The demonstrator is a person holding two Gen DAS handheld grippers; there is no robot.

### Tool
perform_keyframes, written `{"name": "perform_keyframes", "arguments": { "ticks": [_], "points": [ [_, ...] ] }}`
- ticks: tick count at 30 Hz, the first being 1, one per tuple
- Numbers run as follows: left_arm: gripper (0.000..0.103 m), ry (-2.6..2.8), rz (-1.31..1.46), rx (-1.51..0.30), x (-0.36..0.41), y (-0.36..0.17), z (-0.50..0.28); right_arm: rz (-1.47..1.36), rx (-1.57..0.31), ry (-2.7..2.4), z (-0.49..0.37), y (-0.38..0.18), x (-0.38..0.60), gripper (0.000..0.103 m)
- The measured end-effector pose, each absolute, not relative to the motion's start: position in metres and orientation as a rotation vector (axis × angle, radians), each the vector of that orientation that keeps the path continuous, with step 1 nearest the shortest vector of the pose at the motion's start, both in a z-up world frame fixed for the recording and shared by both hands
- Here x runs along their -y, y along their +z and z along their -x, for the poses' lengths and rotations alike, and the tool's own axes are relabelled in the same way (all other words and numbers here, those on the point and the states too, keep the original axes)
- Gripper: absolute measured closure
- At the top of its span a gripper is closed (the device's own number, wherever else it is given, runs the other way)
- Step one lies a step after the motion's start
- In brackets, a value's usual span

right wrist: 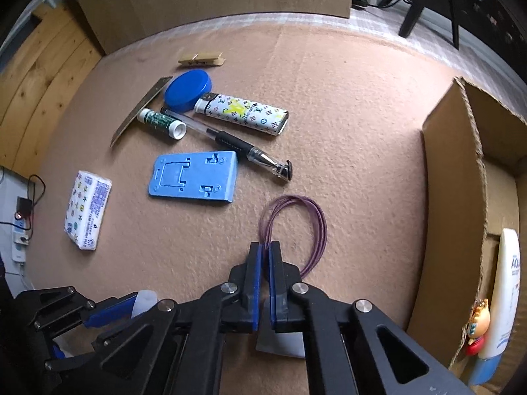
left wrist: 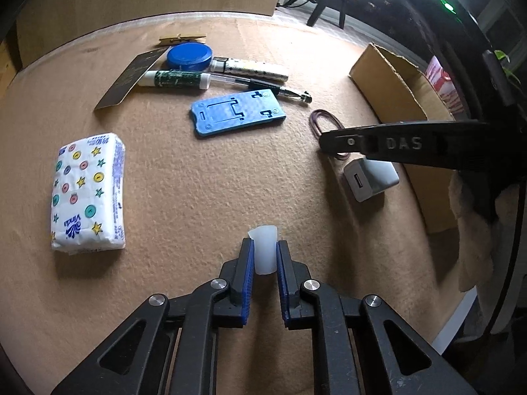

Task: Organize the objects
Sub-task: 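Carry the eraser and purple cable into the box with both tools and release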

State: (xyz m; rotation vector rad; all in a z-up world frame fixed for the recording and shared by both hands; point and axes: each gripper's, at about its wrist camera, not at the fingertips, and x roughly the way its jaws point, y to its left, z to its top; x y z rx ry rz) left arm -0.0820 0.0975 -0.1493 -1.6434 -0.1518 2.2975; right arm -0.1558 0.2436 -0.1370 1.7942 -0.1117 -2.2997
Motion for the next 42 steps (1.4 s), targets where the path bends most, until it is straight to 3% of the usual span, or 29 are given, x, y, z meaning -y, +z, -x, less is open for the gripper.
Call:
{"name": "perform_keyframes", "arguments": {
  "ticks": [19,42],
  "points": [
    [0.090,2.366,1.537,0.198,-0.081,-0.111,0.099,-1.528,0.351,-2.446,0.114,-0.052,-0.291,0.099],
    [0.090,2.257,1.312,0.018,-0.261,-0.058,0.179,-1.576,0.451,-2.597,0.045,-0.055,-0.395,0.099]
  ]
}}
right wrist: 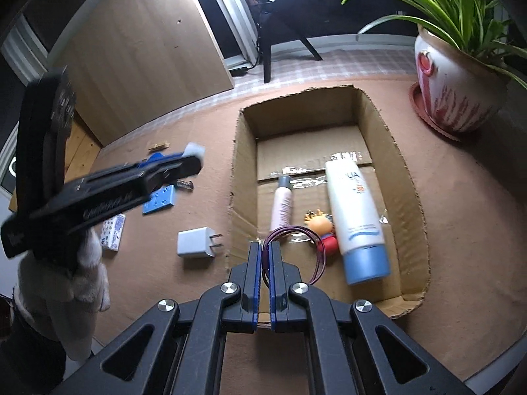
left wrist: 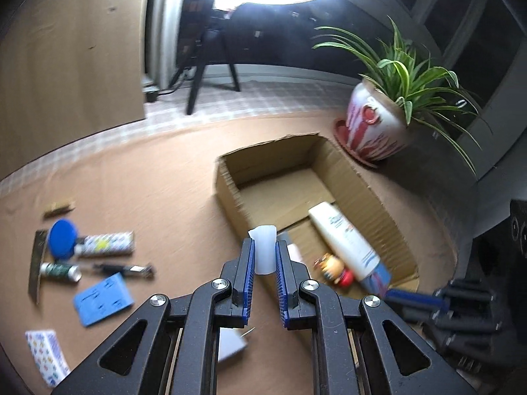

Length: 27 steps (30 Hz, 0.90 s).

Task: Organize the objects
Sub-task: 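Carry the eraser and purple cable into the box with both tools and release, then reach the left tool to the blue phone stand and grasp it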

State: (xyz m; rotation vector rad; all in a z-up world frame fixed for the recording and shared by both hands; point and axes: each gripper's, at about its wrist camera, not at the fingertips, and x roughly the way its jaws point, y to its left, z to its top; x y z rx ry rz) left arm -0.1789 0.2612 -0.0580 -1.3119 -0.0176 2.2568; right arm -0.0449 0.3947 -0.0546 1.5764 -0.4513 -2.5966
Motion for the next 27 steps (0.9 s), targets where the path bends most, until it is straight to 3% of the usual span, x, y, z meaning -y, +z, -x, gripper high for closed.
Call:
{"name": "perform_keyframes", "arguments": {
  "ticks": [2,4,5,6,8,13,27],
  "points": [
    [0.090,2.246,1.308,0.006,-0.276,-0.059,0.184,-1.568,0.440,-2.601,0.043,-0.054,-0.397,0.099],
    [0.081,2.230,1.295,0.000,-0.287,-0.059,0.186,-1.549,0.409,-2.625,0.041,-0.052,-0.399,0.097],
    [0.070,2.239,1.294,-0.001,-0.292,-0.059,0.187,-1.554,0.390,-2.631,0.041,-0.052,-0.400,0.083],
    [0.049,2.250,1.298,-0.002,-0.294,-0.060,0.187,-1.550,0.375,-2.639,0.040,-0.051,-0.400,0.058],
    [0.041,2.269,1.276,0.013,-0.296,-0.059,0.188,-1.489,0.343,-2.685,0.034,-0.046,-0.400,0.037],
    [0.041,2.285,1.288,-0.006,-0.288,-0.060,0.188,-1.486,0.302,-2.697,0.032,-0.044,-0.399,0.037],
    [0.041,2.324,1.435,0.038,-0.194,-0.087,0.203,-1.486,0.462,-2.615,0.026,-0.050,-0.384,0.037]
  ]
}}
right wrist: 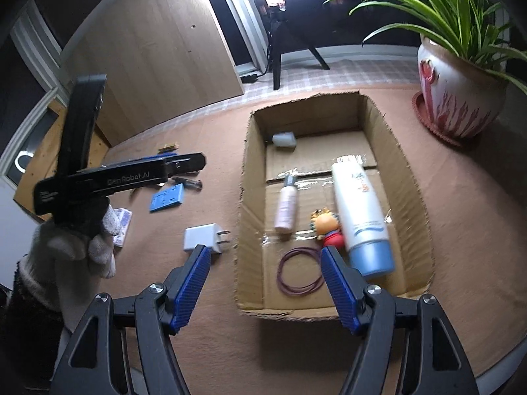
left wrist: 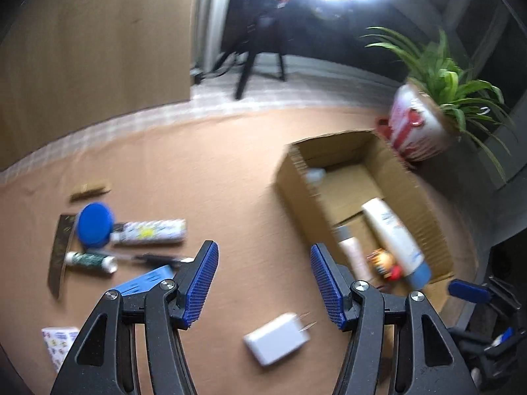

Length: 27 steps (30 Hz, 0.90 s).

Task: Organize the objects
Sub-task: 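Reach the left tool to the blue phone stand and grasp it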

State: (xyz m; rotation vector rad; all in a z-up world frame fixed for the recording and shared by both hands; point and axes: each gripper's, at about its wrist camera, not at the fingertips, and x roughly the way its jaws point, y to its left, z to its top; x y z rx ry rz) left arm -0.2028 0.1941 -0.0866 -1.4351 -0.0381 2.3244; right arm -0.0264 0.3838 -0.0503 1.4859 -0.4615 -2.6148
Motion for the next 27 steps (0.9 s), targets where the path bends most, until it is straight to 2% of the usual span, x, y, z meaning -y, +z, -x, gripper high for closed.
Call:
{"name": "perform_keyframes", "arguments": {
  "ticks": [10,22,25,27],
  "points": [
    [0.042,2.292,1.608,0.130,-0.120,-0.128,0.225,-1.486,0.567,-2.590,0.016,-0.052,-0.377,0.037],
    [0.045,2.248,1.662,0.101,-0.113,-0.152,0.242,-1.516,0.600,-2.566,0.009,-0.054,-0.365,0.037],
    [0.049,2.244,1.681,0.106,-0.111,-0.158,0.248,-1.521,0.597,-2.565,0.008,-0.054,-0.362,0.037],
    [0.058,2.239,1.674,0.102,-0.110,-0.157,0.245,-1.523,0.596,-2.564,0.008,-0.054,-0.362,0.037]
  ]
}}
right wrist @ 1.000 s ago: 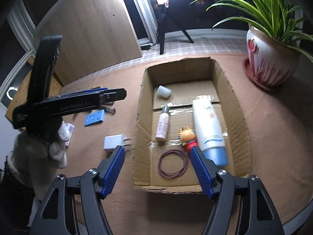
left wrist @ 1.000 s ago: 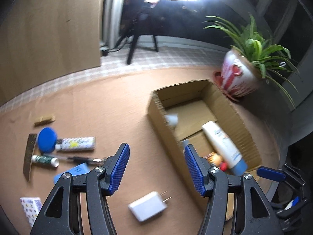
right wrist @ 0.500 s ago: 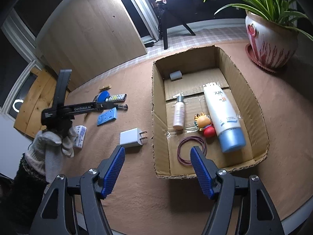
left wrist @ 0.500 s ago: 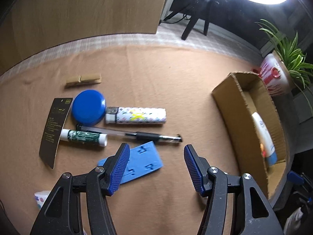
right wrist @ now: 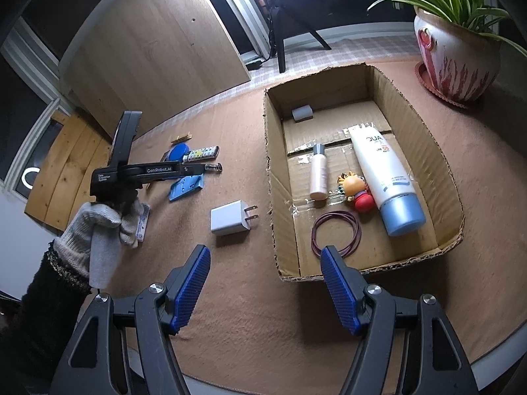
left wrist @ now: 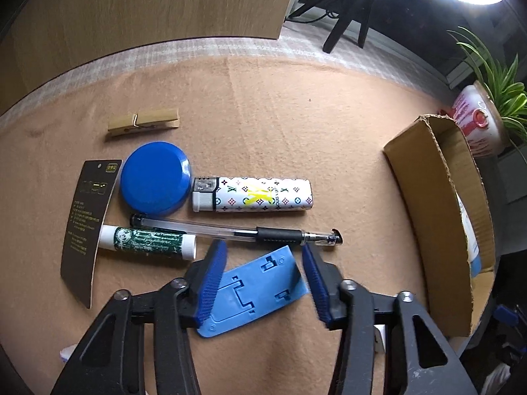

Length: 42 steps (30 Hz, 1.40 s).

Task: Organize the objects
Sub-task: 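Reach the left tool to the blue phone stand and grasp it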

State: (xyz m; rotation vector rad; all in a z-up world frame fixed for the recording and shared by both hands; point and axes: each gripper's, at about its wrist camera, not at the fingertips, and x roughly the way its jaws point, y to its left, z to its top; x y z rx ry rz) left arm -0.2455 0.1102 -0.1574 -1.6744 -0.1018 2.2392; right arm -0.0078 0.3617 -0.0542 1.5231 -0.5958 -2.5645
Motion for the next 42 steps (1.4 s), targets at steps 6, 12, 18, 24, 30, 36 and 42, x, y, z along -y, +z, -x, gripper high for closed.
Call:
{"name": "perform_keyframes", "arguments": {
  "ticks": [6,12,18,24,30,36,42],
  "points": [
    [0.064,2.219,1.647,0.010,-0.117,-0.155,0.223,-1.541,0.612,-2.549,0.012,-0.058,-0.360,0.037],
    [0.069,2.275,1.602,-0.022,-0.117,-0.154,0.191,-1.539,0.612,-2.509,0.022,-0.062,-0.351,0.037],
    [0.071,2.295,1.588,-0.013,-0.114,-0.155,0.165,-1.539,0.602,-2.448,0.041,-0.064,-0.335,0.037],
    [0.072,2.293,1.589,0.000,-0.109,-0.156,0.149,-1.533,0.561,-2.402,0.072,-0.064,-0.316,0.037],
    [0.073,2.306,1.585,0.004,-0.106,-0.156,0.137,-1.547,0.477,-2.366,0.123,-0.071,-0.295,0.037],
    [0.030,2.356,1.595,0.011,-0.110,-0.153,0.140,-1.640,0.359,-2.318,0.186,-0.100,-0.275,0.039],
    [0.036,2.427,1.595,0.004,-0.120,-0.159,0.147,-1.710,0.268,-2.233,0.223,-0.122,-0.252,0.050]
  ]
}}
